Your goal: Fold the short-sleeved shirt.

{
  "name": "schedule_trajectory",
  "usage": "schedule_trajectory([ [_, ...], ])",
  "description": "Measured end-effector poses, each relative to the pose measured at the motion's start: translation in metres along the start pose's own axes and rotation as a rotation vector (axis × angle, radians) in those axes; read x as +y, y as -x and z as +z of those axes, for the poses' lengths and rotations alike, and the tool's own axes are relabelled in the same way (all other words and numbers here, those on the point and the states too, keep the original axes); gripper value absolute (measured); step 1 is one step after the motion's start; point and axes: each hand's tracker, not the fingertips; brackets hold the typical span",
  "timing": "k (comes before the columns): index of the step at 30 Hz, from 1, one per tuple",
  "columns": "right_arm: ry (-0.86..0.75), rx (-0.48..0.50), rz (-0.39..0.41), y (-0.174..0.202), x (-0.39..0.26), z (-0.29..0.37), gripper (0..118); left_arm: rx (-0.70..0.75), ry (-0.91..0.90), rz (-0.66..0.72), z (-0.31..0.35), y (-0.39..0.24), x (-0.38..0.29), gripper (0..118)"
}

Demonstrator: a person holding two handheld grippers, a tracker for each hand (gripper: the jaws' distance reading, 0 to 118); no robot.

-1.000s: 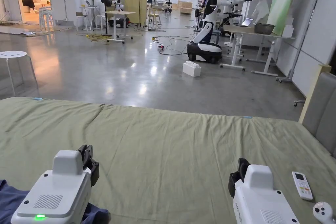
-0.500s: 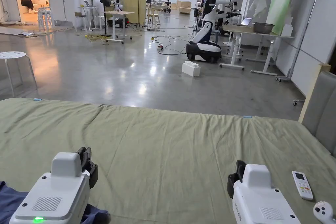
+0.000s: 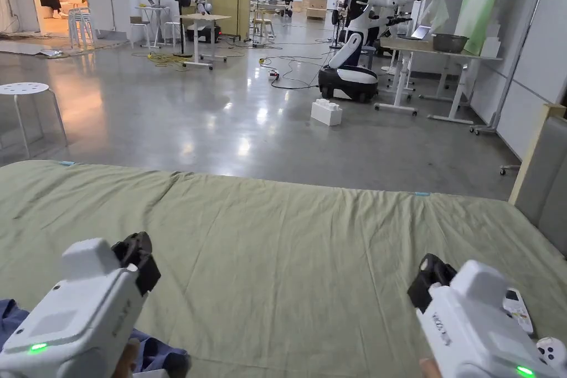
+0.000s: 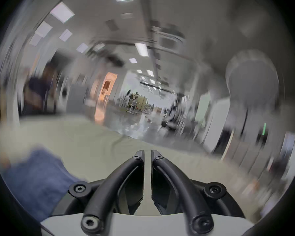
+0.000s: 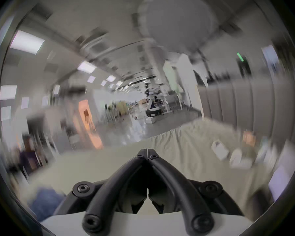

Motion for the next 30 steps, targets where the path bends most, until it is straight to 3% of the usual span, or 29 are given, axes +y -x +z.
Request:
schedule_trajectory([
  [1, 0.004, 0.017, 0.257, 0.013, 0.002, -0.003, 0, -0.004, 0.013, -0.241, -0.001, -0.012, 0.001, 7],
  [2, -0.018, 0.021, 0.465, 0.024, 0.0, -0.003, 0, -0.007, 0.007, -0.458, 0.001, -0.023, -0.002, 7],
  [3, -0.13, 0.029, 0.742, 0.038, 0.001, 0.001, 0, 0.018, 0.006, -0.695, 0.001, -0.034, -0.008, 7],
  [5, -0.104, 0.034, 0.975, 0.049, -0.011, 0.0, 0, 0.17, 0.004, -1.147, -0.004, -0.049, -0.026, 7],
  [6, -0.095, 0.044, 1.086, 0.053, -0.016, -0.001, 0, 0.144, -0.017, -1.271, -0.012, -0.043, -0.042, 7],
  [7, -0.114, 0.042, 1.213, 0.056, -0.024, -0.001, 0, 0.089, -0.028, -1.3, -0.012, -0.04, -0.045, 7],
  [9, -0.143, 0.03, 1.441, 0.061, -0.04, 0.003, 0, 0.048, -0.018, -1.281, -0.012, -0.039, -0.045, 7],
  [10, -0.146, 0.024, 1.487, 0.062, -0.045, 0.004, 0, 0.054, -0.016, -1.256, -0.011, -0.034, -0.044, 7],
  [11, -0.148, 0.045, 1.478, 0.063, -0.046, 0.005, 0, 0.046, -0.012, -1.248, -0.011, -0.032, -0.044, 7],
  [13, -0.117, 0.06, 1.367, 0.063, -0.047, 0.006, 0, 0.048, 0.009, -1.152, -0.013, -0.03, -0.043, 7],
  [15, -0.11, 0.037, 1.219, 0.064, -0.042, 0.007, 0, 0.012, 0.036, -0.911, -0.01, -0.022, -0.036, 7],
  [18, -0.079, 0.024, 0.791, 0.058, -0.026, 0.009, 0, 0.043, 0.068, -0.37, -0.008, -0.004, -0.025, 7],
  [20, -0.062, -0.017, 0.558, 0.056, -0.023, 0.008, 0, 0.006, 0.06, -0.016, -0.007, 0.014, -0.025, 7],
  [21, -0.043, 0.004, 0.405, 0.052, -0.021, 0.007, 0, 0.007, 0.047, 0.109, -0.005, 0.021, -0.027, 7],
  [22, -0.03, 0.008, 0.304, 0.049, -0.021, 0.007, 0, 0.018, 0.03, 0.15, -0.003, 0.023, -0.026, 7],
  [23, 0.055, 0.005, 0.153, 0.046, -0.028, 0.006, 0, 0.024, 0.019, 0.185, -0.002, 0.026, -0.027, 7],
  [24, 0.071, -0.026, 0.094, 0.048, -0.03, 0.012, 0, 0.031, 0.012, 0.198, 0.0, 0.029, -0.028, 7],
  [25, 0.009, -0.017, 0.118, 0.051, -0.027, 0.013, 0, 0.028, 0.006, 0.189, 0.001, 0.031, -0.029, 7],
  [30, 0.026, -0.02, 0.131, 0.063, -0.037, 0.014, 0, -0.002, 0.007, 0.117, 0.019, 0.035, -0.014, 7],
])
